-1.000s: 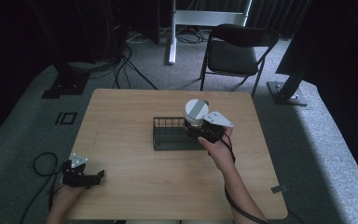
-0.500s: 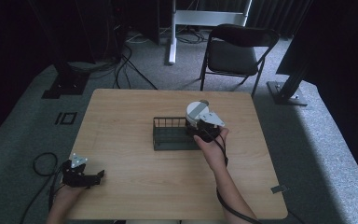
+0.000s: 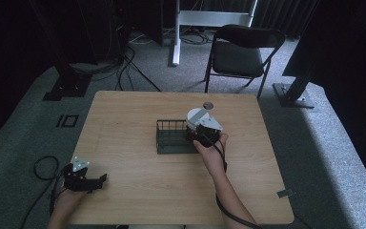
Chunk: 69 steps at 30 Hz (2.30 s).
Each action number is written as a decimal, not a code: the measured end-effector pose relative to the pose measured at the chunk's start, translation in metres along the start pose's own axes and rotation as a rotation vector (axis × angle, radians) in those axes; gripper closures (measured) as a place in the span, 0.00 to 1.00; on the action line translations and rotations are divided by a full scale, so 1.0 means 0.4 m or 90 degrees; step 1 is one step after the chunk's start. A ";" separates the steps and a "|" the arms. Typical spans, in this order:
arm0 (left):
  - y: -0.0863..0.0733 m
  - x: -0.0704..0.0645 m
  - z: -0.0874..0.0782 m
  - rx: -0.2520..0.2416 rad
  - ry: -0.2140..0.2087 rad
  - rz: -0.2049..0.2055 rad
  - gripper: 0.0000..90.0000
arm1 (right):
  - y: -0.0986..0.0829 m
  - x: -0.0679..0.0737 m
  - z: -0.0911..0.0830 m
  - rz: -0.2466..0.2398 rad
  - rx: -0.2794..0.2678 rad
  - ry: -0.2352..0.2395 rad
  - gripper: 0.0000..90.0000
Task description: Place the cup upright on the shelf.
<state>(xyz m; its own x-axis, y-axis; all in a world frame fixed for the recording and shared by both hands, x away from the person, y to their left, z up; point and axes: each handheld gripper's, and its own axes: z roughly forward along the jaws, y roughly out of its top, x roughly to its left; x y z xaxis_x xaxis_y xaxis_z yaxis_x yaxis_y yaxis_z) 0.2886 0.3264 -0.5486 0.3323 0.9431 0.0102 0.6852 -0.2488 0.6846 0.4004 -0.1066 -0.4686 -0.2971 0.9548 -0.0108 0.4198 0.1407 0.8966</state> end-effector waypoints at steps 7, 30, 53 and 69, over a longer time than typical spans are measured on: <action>0.000 0.000 0.000 0.000 0.000 0.000 0.00 | -0.010 0.003 0.010 -0.002 0.013 -0.003 0.20; 0.000 0.000 0.000 0.000 0.000 0.000 0.00 | -0.022 0.009 0.007 -0.007 0.006 0.015 0.20; 0.000 0.000 0.000 0.000 0.000 0.000 0.00 | -0.028 -0.001 -0.020 -0.020 -0.006 0.048 0.13; 0.000 0.000 0.000 0.000 0.000 0.000 0.00 | -0.048 -0.023 -0.059 -0.025 -0.015 0.060 0.13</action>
<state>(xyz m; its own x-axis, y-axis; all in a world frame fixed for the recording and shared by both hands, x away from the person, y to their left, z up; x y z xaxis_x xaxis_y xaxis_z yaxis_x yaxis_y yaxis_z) 0.2886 0.3264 -0.5486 0.3324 0.9431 0.0100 0.6852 -0.2487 0.6846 0.3750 -0.1241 -0.4752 -0.3928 0.9196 -0.0051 0.3860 0.1699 0.9067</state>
